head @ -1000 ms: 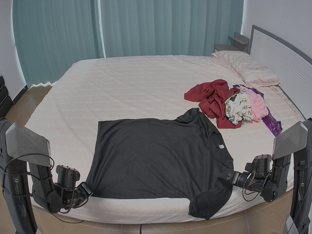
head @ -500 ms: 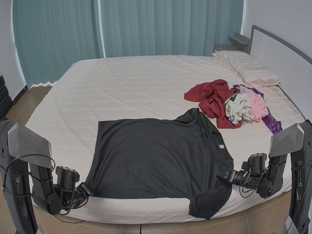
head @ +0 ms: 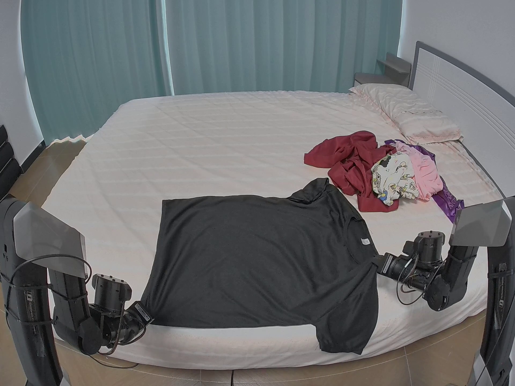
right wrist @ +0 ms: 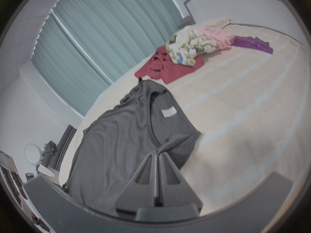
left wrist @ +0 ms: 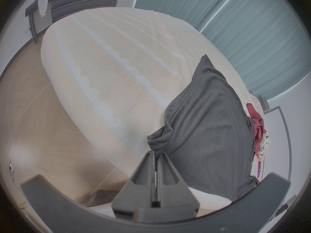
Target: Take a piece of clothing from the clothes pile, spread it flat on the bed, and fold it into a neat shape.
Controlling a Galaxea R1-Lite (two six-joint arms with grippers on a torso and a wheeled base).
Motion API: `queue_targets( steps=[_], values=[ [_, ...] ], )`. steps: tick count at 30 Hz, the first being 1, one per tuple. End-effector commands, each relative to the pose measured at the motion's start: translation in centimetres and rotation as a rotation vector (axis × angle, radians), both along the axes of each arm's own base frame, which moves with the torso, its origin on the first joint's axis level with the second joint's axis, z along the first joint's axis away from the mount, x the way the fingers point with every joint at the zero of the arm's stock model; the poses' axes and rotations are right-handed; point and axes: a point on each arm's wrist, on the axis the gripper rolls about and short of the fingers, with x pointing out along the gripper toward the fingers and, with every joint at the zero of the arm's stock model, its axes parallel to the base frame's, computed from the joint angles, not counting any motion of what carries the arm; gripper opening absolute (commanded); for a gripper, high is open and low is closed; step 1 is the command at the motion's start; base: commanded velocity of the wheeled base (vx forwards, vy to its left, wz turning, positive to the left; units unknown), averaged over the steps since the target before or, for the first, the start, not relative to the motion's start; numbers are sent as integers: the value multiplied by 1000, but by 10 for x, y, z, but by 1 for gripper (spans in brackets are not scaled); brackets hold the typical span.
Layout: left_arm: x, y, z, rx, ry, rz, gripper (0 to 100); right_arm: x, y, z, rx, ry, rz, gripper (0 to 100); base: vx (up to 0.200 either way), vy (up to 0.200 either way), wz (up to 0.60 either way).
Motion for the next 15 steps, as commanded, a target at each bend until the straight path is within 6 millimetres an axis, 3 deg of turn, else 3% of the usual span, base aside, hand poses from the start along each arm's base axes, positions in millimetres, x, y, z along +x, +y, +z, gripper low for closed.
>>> queue_targets(
  steps=[1, 6, 10, 11, 15],
  values=[
    [0, 0, 0, 0, 1, 0, 0, 28, 5, 19, 7, -78, 5, 0, 0, 0, 0],
    [0, 0, -1, 0, 3, 0, 0, 46, 6, 26, 14, -108, 11, 0, 0, 0, 0],
    [0, 0, -1, 0, 1, 0, 0, 51, 10, 12, 1, -91, 27, 0, 0, 0, 0],
    [0, 0, -1, 0, 1, 0, 0, 54, 11, 8, -1, -96, 26, 100, 0, 0, 0],
    [1, 0, -1, 2, 3, 1, 0, 51, 6, 4, -3, -76, 16, 100, 0, 0, 0]
  ],
)
